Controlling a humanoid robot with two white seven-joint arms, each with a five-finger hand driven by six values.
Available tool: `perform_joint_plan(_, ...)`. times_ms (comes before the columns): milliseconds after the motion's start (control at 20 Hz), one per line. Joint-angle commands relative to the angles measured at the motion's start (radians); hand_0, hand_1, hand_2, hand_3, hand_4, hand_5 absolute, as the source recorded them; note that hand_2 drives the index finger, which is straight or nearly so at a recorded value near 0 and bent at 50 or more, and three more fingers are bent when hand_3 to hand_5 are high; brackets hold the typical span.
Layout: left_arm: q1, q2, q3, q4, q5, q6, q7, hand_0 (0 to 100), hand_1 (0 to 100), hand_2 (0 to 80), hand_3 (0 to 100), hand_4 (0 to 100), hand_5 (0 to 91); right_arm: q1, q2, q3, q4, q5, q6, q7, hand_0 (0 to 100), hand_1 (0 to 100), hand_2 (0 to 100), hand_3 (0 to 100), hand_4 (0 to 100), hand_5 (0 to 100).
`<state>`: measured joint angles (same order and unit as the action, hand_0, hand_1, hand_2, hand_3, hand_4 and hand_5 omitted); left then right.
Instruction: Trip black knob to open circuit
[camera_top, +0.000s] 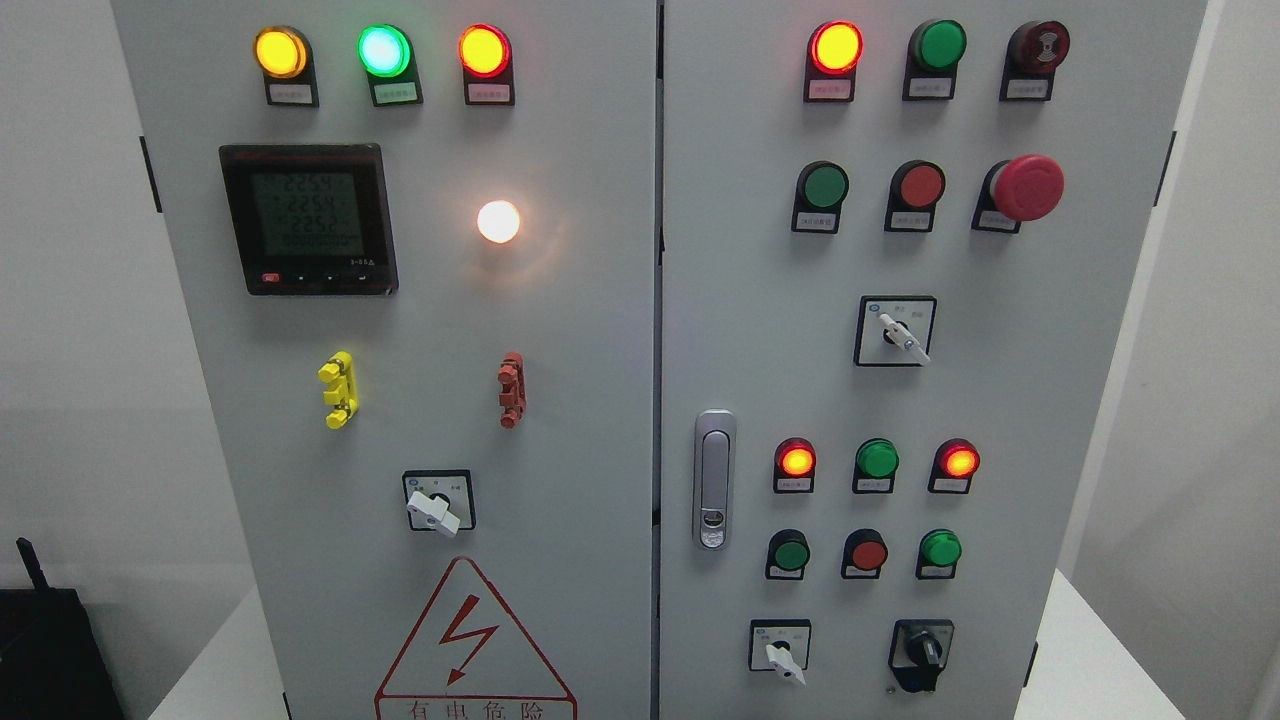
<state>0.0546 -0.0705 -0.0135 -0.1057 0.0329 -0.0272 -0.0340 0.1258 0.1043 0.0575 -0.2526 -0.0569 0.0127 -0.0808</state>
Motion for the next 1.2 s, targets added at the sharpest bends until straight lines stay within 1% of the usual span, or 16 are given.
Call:
perform_joint_plan(0, -0.004, -0.002, 0.001, 0.000, 0.002, -0.002, 0.000, 12, 39, 0.0, 0, 0, 0.0, 0.003, 0.003, 0.002, -0.001, 0.003, -0.008, -0.005, 0, 20, 0, 0, 0, 0)
perform_joint_plan(400, -0.002, -0.002, 0.001, 0.000, 0.002, -0.002, 0.000, 12, 39, 0.0, 0, 0, 0.0, 0.003, 0.003, 0.004, 0.009, 0.003, -0.014, -0.004, 0, 20, 0, 0, 0, 0)
perform_joint_plan(650, -0.002, -0.002, 0.001, 0.000, 0.002, -0.002, 0.000, 12, 39, 0.0, 0, 0, 0.0, 0.003, 0.009, 0.002, 0.013, 0.003, -0.039, -0.002, 0, 20, 0, 0, 0, 0)
perform_joint_plan(800, -0.002, -0.002, 0.001, 0.000, 0.002, -0.002, 0.000, 12, 39, 0.0, 0, 0, 0.0, 0.006, 0.014, -0.004, 0.009, 0.003, -0.071, -0.002, 0, 19, 0, 0, 0, 0)
perform_joint_plan(950, -0.002, -0.002, 0.001, 0.000, 0.002, 0.000, 0.000, 12, 39, 0.0, 0, 0, 0.0, 0.026, 0.014, -0.007, -0.017, 0.002, -0.077, -0.004, 0, 18, 0, 0, 0, 0)
perform_joint_plan(1150, -0.002, -0.002, 0.001, 0.000, 0.002, -0.002, 0.000, 12, 39, 0.0, 0, 0, 0.0, 0.069, 0.014, -0.005, -0.134, 0.002, -0.082, -0.007, 0, 16, 0, 0, 0, 0)
